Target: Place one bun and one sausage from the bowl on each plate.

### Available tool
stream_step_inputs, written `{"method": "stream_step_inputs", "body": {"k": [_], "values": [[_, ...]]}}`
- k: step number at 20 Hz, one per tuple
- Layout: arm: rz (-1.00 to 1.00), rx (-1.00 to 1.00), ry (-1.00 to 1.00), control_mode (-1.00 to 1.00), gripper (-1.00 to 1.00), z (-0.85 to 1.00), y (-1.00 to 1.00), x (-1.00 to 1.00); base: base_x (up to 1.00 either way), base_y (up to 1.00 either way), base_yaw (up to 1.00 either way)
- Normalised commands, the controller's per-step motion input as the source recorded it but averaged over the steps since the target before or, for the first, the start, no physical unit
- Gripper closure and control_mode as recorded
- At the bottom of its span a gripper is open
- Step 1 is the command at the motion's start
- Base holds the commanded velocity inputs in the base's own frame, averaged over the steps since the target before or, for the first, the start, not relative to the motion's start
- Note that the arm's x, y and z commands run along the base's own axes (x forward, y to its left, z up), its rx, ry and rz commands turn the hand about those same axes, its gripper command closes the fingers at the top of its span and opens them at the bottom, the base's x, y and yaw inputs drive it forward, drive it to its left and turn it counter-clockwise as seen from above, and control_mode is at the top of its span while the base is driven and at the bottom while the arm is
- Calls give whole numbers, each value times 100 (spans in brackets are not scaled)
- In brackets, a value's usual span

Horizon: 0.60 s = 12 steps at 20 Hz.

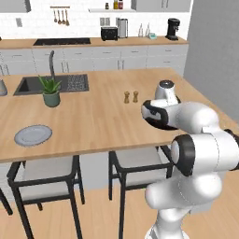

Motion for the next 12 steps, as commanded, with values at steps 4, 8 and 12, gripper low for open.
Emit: {"method": "stream_step_inputs", "body": {"k": [4, 8, 12], "values": [[0, 0, 0, 100, 100, 0, 0, 0, -62, 100, 12], [0, 0, 0, 100, 100, 0, 0, 0, -8, 100, 7], [0, 0, 0, 100, 100, 0, 0, 0, 9, 100, 10]]}}
